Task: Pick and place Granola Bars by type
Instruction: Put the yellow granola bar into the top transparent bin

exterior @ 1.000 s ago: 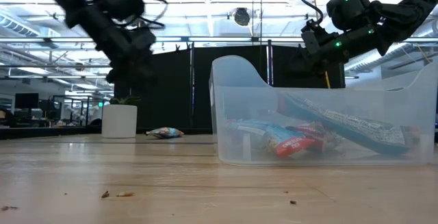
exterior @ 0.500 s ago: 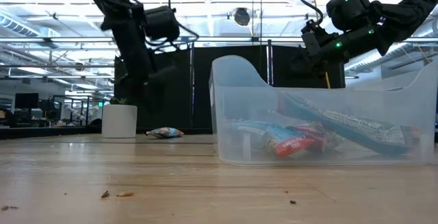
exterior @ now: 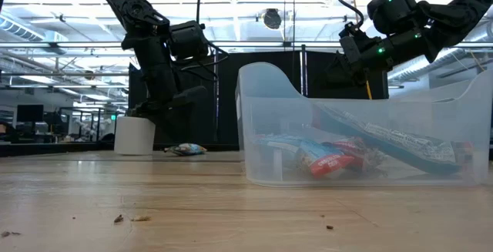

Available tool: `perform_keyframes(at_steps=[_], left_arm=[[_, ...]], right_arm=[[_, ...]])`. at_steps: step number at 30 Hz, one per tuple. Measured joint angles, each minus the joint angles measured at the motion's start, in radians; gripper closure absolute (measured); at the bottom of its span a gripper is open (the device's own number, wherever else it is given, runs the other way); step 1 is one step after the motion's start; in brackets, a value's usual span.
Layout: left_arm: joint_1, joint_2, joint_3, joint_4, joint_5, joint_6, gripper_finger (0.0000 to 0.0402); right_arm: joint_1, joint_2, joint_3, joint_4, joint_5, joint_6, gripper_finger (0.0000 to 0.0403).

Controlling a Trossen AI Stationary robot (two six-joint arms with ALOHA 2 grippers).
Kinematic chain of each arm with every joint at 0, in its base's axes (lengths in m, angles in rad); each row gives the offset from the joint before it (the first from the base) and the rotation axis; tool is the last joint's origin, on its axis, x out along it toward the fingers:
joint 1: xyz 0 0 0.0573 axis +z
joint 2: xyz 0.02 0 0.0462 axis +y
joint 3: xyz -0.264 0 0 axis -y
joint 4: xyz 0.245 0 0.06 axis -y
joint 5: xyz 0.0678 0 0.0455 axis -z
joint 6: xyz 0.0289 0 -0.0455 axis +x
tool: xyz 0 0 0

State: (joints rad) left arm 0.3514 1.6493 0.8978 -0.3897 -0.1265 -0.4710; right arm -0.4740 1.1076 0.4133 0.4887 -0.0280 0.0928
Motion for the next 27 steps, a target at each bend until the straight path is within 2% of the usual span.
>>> perform_keyframes(at_steps=[12,22,27], left_arm=[[-0.001,0.000,0.000,-0.035,0.025,-0.026,0.0227],[-0.047,0.003,-0.004,-0.041,0.128,-0.025,0.0227],[-0.060,0.003,-0.003,-0.055,0.115,-0.048,0.0227]], right_arm=[[0.000,0.000,0.000,0.001,0.000,0.003,0.0247],[0.000,0.000,0.000,0.001,0.000,0.013,0.0247],[0.000,0.000,0.000,0.009,0.000,0.019,0.0247]])
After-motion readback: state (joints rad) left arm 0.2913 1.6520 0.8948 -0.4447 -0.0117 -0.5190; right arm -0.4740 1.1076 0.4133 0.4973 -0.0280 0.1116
